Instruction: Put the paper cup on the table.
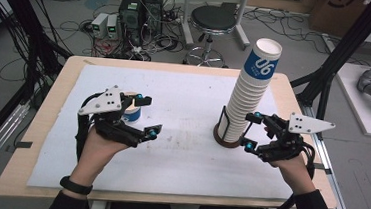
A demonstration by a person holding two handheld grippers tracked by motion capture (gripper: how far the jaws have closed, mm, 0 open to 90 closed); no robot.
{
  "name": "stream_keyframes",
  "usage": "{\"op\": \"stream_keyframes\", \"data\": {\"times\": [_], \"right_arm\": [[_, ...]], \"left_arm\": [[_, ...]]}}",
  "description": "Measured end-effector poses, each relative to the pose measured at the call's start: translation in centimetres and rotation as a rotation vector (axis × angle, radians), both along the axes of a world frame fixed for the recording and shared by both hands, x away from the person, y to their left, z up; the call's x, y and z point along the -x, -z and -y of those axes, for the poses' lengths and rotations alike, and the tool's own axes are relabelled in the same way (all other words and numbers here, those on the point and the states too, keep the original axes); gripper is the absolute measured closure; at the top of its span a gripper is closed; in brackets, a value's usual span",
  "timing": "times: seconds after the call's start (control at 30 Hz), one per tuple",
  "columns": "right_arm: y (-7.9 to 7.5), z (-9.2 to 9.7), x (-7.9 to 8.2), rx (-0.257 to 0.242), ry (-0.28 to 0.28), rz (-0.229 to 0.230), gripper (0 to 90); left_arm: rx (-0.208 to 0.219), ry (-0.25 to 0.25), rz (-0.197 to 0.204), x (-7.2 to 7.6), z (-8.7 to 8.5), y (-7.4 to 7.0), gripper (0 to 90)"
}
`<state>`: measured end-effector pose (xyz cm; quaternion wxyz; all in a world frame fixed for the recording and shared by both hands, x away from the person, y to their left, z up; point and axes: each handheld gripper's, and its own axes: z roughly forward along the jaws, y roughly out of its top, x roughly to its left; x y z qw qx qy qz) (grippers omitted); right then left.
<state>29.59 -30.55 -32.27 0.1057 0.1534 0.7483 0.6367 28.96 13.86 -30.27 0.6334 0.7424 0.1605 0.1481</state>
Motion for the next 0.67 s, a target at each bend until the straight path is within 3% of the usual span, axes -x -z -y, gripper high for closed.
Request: {"op": "stream_keyframes", "data": {"times": [0.67], "right_arm": [[-0.16,0.05,-0.05,0.0,-0.003,0.002,19.7]], "left_arm": [[-0.006,-0.001,-0.012,-0.33,-0.05,0.47,13.3]]}}
